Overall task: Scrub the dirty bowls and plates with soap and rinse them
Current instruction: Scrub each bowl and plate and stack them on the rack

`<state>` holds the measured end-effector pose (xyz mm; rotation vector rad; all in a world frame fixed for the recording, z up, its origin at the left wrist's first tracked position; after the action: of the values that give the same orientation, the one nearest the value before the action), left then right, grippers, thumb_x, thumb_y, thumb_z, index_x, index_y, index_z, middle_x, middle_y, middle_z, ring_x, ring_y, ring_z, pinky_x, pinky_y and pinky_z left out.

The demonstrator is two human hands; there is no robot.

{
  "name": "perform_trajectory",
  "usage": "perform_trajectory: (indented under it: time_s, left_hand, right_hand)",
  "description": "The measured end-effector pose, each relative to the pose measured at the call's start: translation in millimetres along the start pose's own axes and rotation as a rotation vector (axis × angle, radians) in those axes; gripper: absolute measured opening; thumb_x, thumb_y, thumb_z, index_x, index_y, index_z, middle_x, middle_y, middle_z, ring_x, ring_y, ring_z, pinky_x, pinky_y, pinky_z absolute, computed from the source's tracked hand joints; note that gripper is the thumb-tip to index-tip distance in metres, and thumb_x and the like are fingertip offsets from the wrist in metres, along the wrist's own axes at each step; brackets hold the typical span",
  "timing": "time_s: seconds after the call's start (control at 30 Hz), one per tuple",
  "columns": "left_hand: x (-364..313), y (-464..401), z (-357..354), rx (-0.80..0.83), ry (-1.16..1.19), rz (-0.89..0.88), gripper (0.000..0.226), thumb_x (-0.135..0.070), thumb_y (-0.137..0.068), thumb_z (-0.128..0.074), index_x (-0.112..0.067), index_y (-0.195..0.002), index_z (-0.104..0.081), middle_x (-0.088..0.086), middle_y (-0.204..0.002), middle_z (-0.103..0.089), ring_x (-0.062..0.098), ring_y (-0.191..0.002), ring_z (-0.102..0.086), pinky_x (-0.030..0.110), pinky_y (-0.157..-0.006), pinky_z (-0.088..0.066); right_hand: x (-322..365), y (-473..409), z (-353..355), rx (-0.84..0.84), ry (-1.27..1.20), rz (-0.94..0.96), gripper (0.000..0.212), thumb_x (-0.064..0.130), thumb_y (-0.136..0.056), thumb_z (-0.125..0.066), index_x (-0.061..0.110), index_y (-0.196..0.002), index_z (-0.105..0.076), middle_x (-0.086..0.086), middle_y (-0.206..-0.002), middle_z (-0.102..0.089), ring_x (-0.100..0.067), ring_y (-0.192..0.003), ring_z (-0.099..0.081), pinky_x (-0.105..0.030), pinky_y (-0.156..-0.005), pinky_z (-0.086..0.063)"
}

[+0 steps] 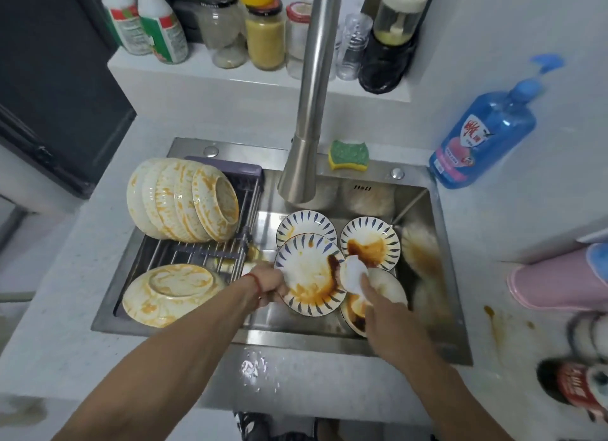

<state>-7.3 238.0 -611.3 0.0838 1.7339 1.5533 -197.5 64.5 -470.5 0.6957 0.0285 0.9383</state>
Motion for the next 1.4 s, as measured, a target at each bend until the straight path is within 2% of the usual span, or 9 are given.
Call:
perform_trajectory:
  time_s: [0.23,0.4,0.5,0.63,0.77,0.93,1.07,1.17,1.4]
  left_hand:
    - [-1,67,-41,0.306,0.288,-0.12,0.076,0.032,-0.066,-0.045,0.0,-0.134,-0.054,0.025,-0.127,-0.067,0.05,-0.113,-0.068,0.071,-0.097,-0.05]
    - [-11,96,-49,0.425,0.33,-0.176,0.067,0.034,-0.075,-0.035,-0.001,-0.126,-0.061,0.024,-0.101,-0.073,0.038,-0.088,-0.071,0.063,-0.079,-0.059]
    - [-12,103,-42,0.471,0.357,-0.199,0.069,0.034,-0.075,-0.04,-0.001,-0.132,-0.058,0.028,-0.116,-0.071,0.041,-0.098,-0.066,0.069,-0.09,-0.053]
    - [-13,118,-42,0.529,0.416,-0.184,0.063,0.035,-0.082,-0.039,-0.003,-0.129,-0.058,0.027,-0.119,-0.072,0.044,-0.102,-0.072,0.059,-0.065,-0.063]
    - [-12,117,-33,0.584,0.425,-0.218,0.062,0.031,-0.085,-0.045,-0.006,-0.134,-0.055,0.026,-0.127,-0.067,0.042,-0.098,-0.067,0.06,-0.071,-0.063]
    - [-22,127,-38,0.705,0.431,-0.222,0.054,0.022,-0.094,-0.047,-0.004,-0.141,-0.049,0.024,-0.132,-0.067,0.047,-0.114,-0.068,0.058,-0.072,-0.063]
    - [-34,123,-34,0.706,0.503,-0.216,0.059,0.014,-0.076,-0.046,0.003,-0.134,-0.054,0.024,-0.125,-0.068,0.042,-0.111,-0.068,0.072,-0.091,-0.053]
    - [-36,119,-32,0.638,0.585,-0.171,0.059,0.001,-0.071,-0.037,0.004,-0.126,-0.055,0.023,-0.112,-0.071,0.042,-0.102,-0.07,0.073,-0.086,-0.054]
    - [-36,116,-38,0.46,0.433,-0.217,0.069,0.017,-0.073,-0.036,-0.003,-0.138,-0.048,0.029,-0.135,-0.061,0.056,-0.115,-0.063,0.079,-0.085,-0.051]
  right_hand:
    - [24,-11,4,-0.176,0.287,-0.117,0.067,0.021,-0.103,-0.038,0.023,-0.163,-0.009,-0.006,-0.119,-0.065,-0.024,-0.099,-0.066,-0.034,-0.075,-0.046]
    - [71,-20,5,-0.075,0.165,0.069,0.071,0.022,-0.101,-0.044,0.02,-0.162,-0.008,-0.013,-0.119,-0.063,-0.031,-0.105,-0.058,-0.039,-0.078,-0.043]
    - [66,-13,11,-0.076,0.165,0.089,0.069,0.018,-0.102,-0.042,0.024,-0.163,-0.009,-0.01,-0.114,-0.062,-0.029,-0.099,-0.058,-0.04,-0.075,-0.043]
    - [59,-16,26,-0.154,0.156,-0.029,0.072,0.011,-0.1,-0.042,0.022,-0.163,-0.01,-0.007,-0.117,-0.061,-0.024,-0.1,-0.055,-0.037,-0.079,-0.047]
    - [74,1,14,-0.065,0.094,0.221,0.066,0.014,-0.105,-0.04,0.023,-0.163,-0.01,-0.003,-0.101,-0.054,-0.023,-0.097,-0.051,-0.041,-0.082,-0.049]
    - [62,-6,29,-0.171,0.21,0.108,0.072,0.012,-0.101,-0.044,0.021,-0.163,-0.009,-0.002,-0.094,-0.058,-0.023,-0.088,-0.055,-0.038,-0.072,-0.049]
    - [71,0,20,-0.031,0.228,0.216,0.072,0.02,-0.103,-0.044,0.029,-0.162,-0.004,-0.008,-0.102,-0.055,-0.025,-0.087,-0.045,-0.039,-0.069,-0.037]
    - [63,6,21,0.014,0.305,0.253,0.067,0.021,-0.103,-0.04,0.031,-0.161,-0.008,-0.01,-0.106,-0.055,-0.029,-0.092,-0.051,-0.038,-0.07,-0.036]
    - [1,4,46,0.043,0.411,0.088,0.063,0.013,-0.1,-0.035,0.026,-0.159,-0.018,-0.006,-0.118,-0.062,-0.021,-0.095,-0.062,-0.031,-0.069,-0.046]
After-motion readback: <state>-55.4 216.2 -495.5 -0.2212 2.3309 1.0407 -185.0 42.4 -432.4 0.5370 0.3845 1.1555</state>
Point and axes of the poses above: each hand's wrist, its own y-axis away from the middle knuckle, its own z-axis out of the back of the hand, x = y × z, the point moved 1 cm from there along -y, towards the middle knuckle
